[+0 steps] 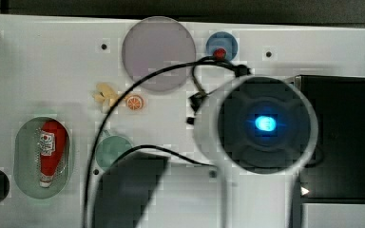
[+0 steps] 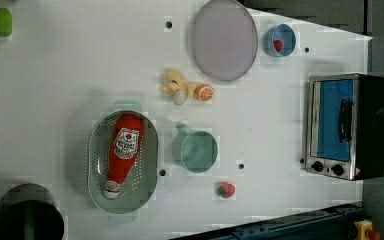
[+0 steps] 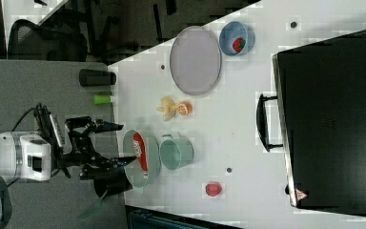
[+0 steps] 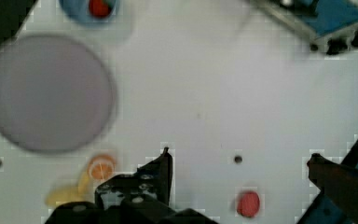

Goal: Pick Ketchup from the table and place it in strainer.

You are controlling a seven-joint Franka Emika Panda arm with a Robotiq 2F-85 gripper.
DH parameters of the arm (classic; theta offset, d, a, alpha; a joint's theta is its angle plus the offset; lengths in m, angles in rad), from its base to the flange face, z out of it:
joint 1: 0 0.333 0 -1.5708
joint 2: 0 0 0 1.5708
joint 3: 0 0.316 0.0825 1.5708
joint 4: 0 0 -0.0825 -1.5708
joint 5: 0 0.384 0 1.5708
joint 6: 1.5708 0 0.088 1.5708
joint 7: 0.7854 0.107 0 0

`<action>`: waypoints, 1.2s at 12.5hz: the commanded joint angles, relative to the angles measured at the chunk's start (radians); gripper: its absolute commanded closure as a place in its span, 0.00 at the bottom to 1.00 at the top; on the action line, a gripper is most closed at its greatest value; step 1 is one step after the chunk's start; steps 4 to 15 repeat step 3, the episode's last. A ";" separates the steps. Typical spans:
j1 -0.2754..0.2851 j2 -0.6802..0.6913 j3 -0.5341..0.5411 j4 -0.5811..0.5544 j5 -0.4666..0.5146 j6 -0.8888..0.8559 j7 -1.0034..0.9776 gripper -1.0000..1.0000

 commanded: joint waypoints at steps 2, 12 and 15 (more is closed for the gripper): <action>0.018 -0.008 0.019 0.010 0.017 -0.007 -0.033 0.00; 0.018 -0.007 0.021 0.009 0.017 -0.007 -0.033 0.00; 0.018 -0.007 0.021 0.009 0.017 -0.007 -0.033 0.00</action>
